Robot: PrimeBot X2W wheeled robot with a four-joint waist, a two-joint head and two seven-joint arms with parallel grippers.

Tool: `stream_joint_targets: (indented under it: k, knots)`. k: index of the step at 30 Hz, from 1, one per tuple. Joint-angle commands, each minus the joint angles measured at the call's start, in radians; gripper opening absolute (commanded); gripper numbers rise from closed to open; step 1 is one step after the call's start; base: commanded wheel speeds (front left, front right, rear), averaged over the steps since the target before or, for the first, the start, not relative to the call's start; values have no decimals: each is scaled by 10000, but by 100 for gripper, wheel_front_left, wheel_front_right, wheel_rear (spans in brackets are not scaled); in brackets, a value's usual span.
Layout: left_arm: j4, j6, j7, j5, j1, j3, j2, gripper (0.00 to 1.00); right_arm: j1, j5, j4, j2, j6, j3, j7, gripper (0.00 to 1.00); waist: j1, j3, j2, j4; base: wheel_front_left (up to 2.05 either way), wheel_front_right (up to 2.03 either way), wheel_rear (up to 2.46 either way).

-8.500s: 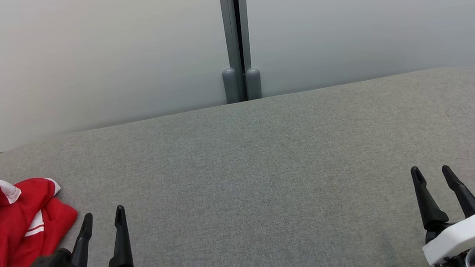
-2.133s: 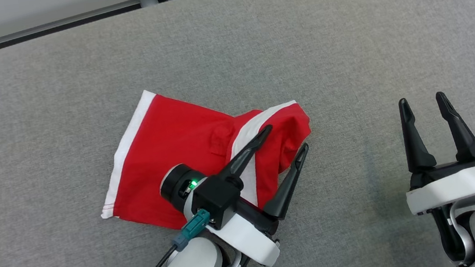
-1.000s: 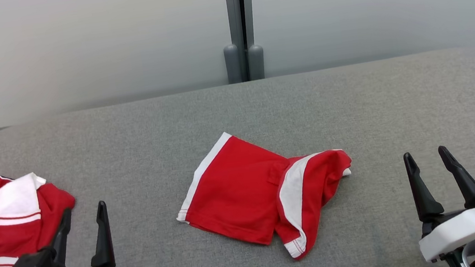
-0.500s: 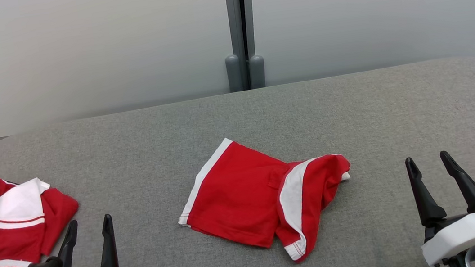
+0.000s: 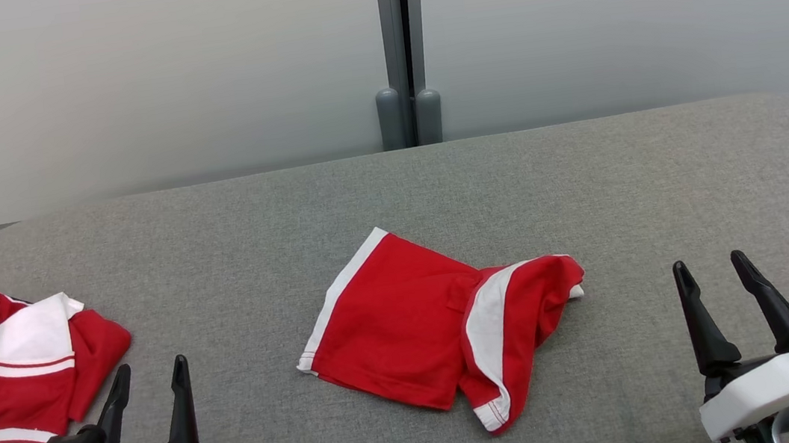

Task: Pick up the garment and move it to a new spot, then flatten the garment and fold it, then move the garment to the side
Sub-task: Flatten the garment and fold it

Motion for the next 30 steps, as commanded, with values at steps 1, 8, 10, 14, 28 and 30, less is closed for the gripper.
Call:
stream_joint_targets:
  k: [1,8,10,14,28,30]
  knots:
    - [-12,27,-15,-40,-181,-20,30,100,9,-3,0,-11,-3,-2,-44,100,0,11,0,2,0,0,0]
    - [-237,-377,534,255,-654,-1139,-337,100,-49,-37,-71,-4,-3,-115,-14,100,0,248,0,138,0,0,0]
    - [-324,-521,866,358,-870,-1737,-567,100,-149,-57,-120,2,-3,-113,-1,100,0,431,0,150,0,0,0]
    - [-354,-709,1505,314,-1102,-2789,-898,100,-246,-88,-153,29,-3,-47,17,100,0,672,0,109,0,0,0]
    - [632,-842,2763,-1597,-1578,-6186,-1388,100,-783,-31,56,100,-3,125,-215,100,0,1482,0,-579,0,0,0]
    - [877,-843,2678,-1743,-1714,-6298,-1406,100,-822,-40,76,118,-3,93,-238,100,0,1570,0,-631,0,0,0]
